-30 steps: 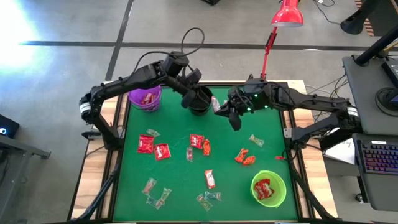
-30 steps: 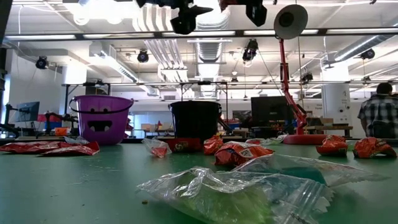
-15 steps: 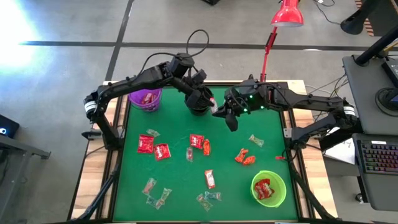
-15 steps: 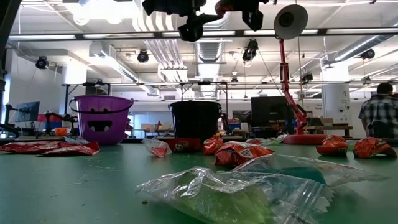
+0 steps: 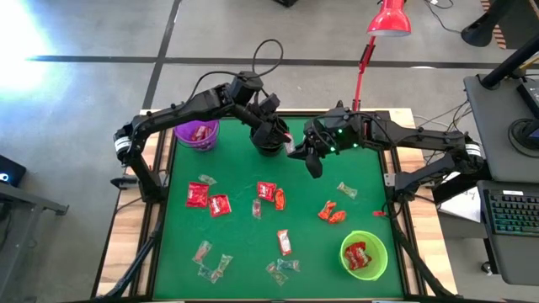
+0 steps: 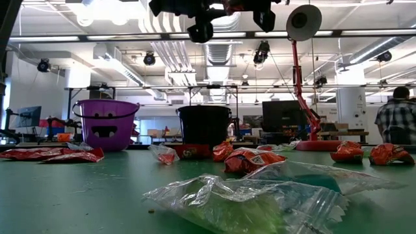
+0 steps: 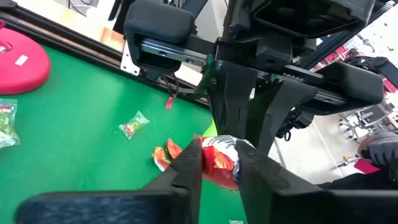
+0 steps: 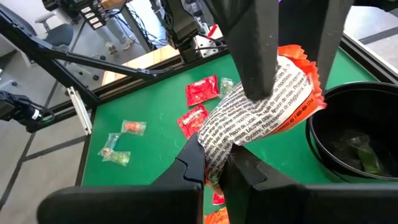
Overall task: Sort candy
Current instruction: Put the orange chocolate bar into the purple bucket
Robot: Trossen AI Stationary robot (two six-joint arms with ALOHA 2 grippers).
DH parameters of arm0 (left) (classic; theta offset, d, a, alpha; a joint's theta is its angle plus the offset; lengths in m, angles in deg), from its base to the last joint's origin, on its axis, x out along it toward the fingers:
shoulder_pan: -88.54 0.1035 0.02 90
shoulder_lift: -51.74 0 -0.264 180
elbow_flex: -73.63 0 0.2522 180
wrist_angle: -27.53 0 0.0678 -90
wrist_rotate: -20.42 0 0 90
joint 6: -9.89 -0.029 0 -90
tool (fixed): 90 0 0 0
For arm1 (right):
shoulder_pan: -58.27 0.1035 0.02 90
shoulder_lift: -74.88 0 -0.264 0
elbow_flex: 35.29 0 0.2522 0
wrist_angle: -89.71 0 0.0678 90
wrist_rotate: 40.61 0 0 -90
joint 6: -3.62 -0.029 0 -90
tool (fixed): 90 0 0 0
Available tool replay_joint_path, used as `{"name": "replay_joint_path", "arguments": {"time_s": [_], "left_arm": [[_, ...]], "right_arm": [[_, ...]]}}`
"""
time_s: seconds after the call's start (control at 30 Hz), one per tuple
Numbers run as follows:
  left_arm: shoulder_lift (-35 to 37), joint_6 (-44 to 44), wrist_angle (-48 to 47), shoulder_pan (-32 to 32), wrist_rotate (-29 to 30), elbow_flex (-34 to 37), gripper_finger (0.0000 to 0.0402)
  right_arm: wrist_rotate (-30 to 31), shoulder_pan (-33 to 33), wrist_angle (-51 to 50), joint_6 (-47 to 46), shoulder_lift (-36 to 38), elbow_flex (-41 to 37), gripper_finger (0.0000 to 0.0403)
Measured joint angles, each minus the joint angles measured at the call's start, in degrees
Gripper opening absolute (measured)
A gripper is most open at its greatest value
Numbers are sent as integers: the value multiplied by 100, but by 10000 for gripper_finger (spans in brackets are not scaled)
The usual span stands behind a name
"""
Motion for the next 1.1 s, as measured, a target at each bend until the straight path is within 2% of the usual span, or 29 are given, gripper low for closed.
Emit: {"name": "replay_joint_path", "arguments": {"time_s": [0.13,0.3,0.53,0.67,0.77,0.97,1.1], "left_arm": [[0,-126,1,0,-2,0,30],[0,-170,2,0,-4,0,25],[3,-415,-156,0,-144,0,24],[48,-804,-619,59,-132,2,24],[96,-1200,-1134,115,168,4,24],[136,-2004,-2159,144,1248,4,24],[147,-2344,-2767,149,2022,7,24]], "right_arm": [[2,0,0,-2,0,0,18],[7,-2,0,-2,0,0,27],[4,-2,0,-118,2,0,90],[49,-23,-75,-153,94,0,120],[140,-92,-224,-153,257,10,133],[490,-118,-823,-153,561,11,138],[1027,-118,-1183,-189,726,11,137]]}}
